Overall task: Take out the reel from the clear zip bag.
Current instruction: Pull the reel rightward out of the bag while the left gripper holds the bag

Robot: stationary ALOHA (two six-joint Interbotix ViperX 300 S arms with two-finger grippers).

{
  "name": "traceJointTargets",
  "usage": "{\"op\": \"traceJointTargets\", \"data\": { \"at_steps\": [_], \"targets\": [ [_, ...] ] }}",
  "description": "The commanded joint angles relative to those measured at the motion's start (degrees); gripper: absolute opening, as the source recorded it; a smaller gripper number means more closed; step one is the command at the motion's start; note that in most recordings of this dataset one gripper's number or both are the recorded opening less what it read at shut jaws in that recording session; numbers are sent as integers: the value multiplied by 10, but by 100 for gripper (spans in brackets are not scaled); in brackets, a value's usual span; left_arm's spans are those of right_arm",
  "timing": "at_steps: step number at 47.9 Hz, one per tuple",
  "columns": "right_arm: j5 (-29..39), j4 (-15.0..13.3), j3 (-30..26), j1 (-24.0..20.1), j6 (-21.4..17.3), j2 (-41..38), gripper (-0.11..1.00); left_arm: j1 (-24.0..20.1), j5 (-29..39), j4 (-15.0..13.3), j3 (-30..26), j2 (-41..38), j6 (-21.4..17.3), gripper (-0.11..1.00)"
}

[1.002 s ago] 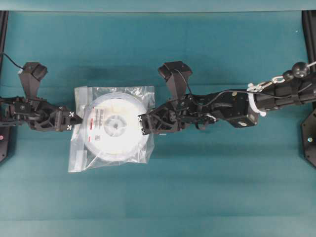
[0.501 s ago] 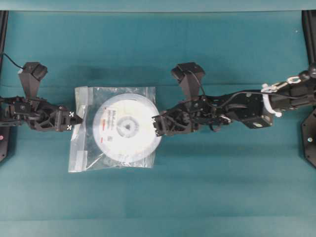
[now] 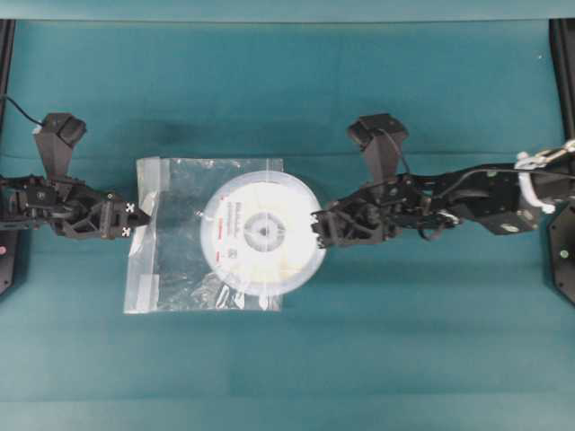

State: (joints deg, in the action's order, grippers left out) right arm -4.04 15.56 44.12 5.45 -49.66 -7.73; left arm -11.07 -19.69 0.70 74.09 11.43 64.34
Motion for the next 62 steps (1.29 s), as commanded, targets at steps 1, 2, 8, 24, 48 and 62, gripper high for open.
{"op": "traceJointTargets", "data": {
  "at_steps": [1,2,8,24,48,62],
  "targets": [
    [-3,-1,18,3,-1,23,4,1,-3,2,-7,3,-2,1],
    [-4,-2,21,3,-2,25,4,1,-3,2,-6,3,-2,1],
    [-9,-1,41,6,-3,40,4,1,-4,2,-7,3,-2,1],
    [-10,-1,72,13,-3,68,4,1,-4,2,-7,3,-1,1],
    [-6,1,109,13,-4,98,4,1,-4,2,-7,3,0,1],
    [-4,2,127,13,-4,115,4,1,-3,1,-7,4,0,1]
  ]
}}
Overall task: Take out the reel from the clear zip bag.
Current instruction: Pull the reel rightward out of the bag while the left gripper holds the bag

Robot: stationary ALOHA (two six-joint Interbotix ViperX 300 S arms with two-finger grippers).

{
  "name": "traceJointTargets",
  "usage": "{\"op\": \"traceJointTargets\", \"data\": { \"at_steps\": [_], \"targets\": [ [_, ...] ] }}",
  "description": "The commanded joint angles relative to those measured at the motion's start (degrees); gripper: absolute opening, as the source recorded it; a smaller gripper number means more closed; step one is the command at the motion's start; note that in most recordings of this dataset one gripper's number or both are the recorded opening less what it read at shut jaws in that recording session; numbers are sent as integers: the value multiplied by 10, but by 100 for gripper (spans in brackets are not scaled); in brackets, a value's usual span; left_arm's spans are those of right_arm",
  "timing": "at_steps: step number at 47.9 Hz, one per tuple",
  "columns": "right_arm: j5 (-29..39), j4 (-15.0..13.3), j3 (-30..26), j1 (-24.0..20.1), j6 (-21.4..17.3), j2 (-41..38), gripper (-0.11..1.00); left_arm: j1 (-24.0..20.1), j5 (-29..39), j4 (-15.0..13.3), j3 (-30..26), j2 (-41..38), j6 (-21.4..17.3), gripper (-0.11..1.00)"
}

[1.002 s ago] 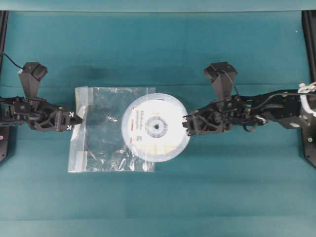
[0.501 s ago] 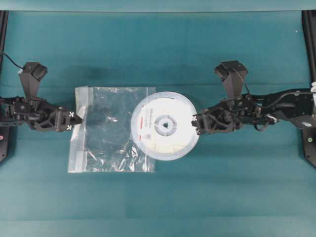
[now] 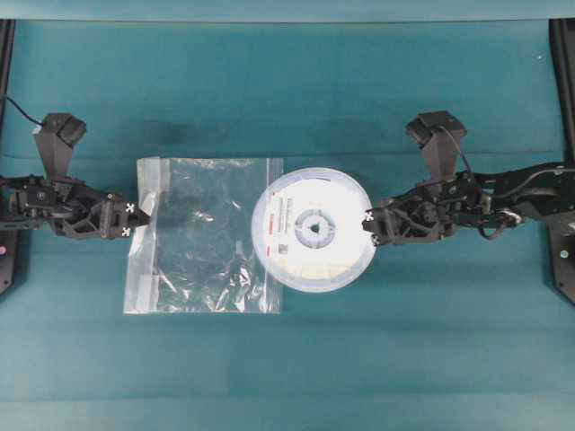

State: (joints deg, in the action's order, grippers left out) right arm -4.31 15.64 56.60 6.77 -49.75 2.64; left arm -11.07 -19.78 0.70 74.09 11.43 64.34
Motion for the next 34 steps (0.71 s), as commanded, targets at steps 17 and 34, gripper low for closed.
{"op": "traceJointTargets", "data": {
  "at_steps": [17,34],
  "targets": [
    [-2,1,26,1,-13,34,4,1,-2,2,-8,3,0,1],
    [-2,1,51,1,-16,59,4,1,-2,2,-8,3,0,1]
  ]
}}
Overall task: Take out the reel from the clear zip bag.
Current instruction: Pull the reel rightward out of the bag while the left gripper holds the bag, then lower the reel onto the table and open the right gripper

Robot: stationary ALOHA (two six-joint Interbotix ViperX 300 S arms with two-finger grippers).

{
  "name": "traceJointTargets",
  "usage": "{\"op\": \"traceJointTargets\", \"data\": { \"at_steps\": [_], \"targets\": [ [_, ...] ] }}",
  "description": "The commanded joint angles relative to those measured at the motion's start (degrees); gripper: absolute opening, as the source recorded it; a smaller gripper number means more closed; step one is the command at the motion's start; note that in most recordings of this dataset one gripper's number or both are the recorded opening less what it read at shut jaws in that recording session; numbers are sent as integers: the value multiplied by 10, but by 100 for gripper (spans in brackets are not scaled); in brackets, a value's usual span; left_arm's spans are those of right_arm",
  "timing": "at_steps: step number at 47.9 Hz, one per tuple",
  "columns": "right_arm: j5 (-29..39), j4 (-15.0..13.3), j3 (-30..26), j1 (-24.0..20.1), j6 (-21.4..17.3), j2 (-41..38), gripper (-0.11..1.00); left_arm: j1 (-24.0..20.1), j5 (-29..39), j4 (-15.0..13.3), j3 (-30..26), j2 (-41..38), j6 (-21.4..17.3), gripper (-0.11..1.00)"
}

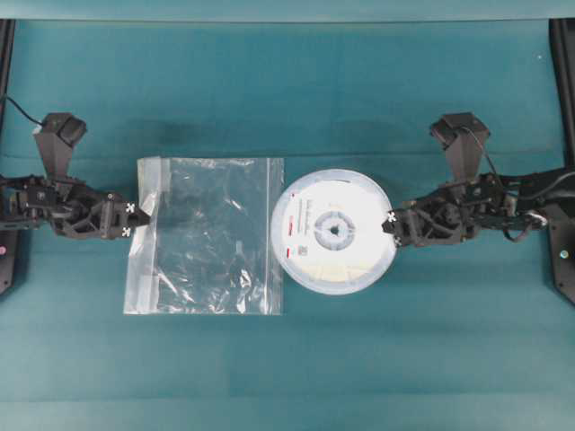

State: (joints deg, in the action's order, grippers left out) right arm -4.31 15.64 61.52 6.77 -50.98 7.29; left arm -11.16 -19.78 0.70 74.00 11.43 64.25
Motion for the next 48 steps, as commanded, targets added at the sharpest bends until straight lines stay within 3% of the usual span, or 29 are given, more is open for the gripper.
{"op": "traceJointTargets", "data": {
  "at_steps": [1,48],
  "targets": [
    [-2,1,3,1,-4,14,4,2,-2,2,-8,3,1,1],
    [34,1,52,10,-4,83,4,2,-2,1,-8,4,3,1]
  ]
}}
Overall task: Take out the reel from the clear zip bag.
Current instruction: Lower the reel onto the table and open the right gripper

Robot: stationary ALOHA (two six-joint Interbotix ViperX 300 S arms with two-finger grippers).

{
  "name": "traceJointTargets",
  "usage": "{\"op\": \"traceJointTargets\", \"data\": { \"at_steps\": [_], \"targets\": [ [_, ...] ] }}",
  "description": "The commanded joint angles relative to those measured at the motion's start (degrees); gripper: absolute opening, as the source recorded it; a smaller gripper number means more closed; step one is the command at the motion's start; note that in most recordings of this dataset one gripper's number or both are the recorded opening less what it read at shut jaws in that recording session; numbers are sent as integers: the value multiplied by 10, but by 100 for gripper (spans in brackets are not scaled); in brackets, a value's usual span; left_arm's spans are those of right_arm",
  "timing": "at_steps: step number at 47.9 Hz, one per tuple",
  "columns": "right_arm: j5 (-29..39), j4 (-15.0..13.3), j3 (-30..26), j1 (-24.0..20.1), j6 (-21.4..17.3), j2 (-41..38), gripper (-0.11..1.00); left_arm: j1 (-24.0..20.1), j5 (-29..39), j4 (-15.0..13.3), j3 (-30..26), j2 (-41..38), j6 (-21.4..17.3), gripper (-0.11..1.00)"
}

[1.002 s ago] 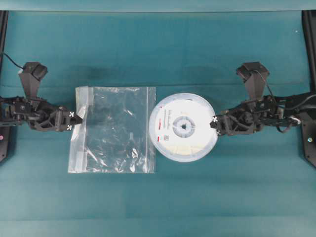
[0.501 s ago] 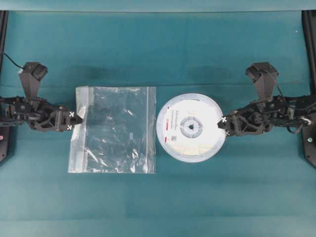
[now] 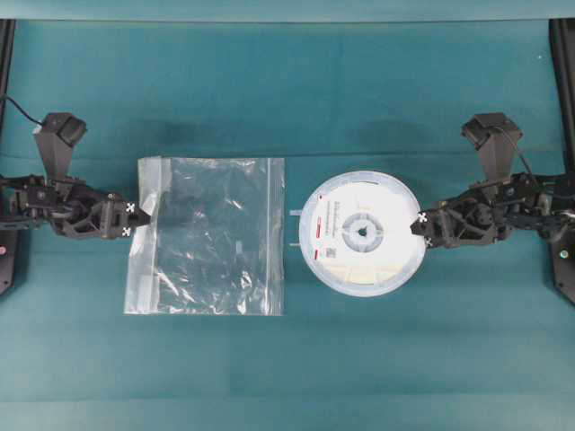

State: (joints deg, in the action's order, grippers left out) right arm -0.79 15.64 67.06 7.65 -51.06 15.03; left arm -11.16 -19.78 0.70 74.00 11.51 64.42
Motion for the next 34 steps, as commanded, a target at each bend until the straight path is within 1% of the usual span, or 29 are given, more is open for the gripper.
{"op": "traceJointTargets", "data": {
  "at_steps": [1,15,25,28,31,34],
  "targets": [
    [-1,2,-4,1,-3,5,4,2,-1,2,-8,4,1,1],
    [0,0,-5,1,-1,4,4,1,32,2,-20,4,0,1],
    [13,0,-5,1,-1,4,5,2,33,1,-22,4,-1,1],
    [16,0,-5,1,-1,4,11,2,32,2,-22,4,-1,1],
    [18,0,-5,0,-3,4,24,2,31,1,-22,4,-1,1],
    [25,0,-6,1,-2,4,42,2,31,2,-22,4,-1,1]
  ]
}}
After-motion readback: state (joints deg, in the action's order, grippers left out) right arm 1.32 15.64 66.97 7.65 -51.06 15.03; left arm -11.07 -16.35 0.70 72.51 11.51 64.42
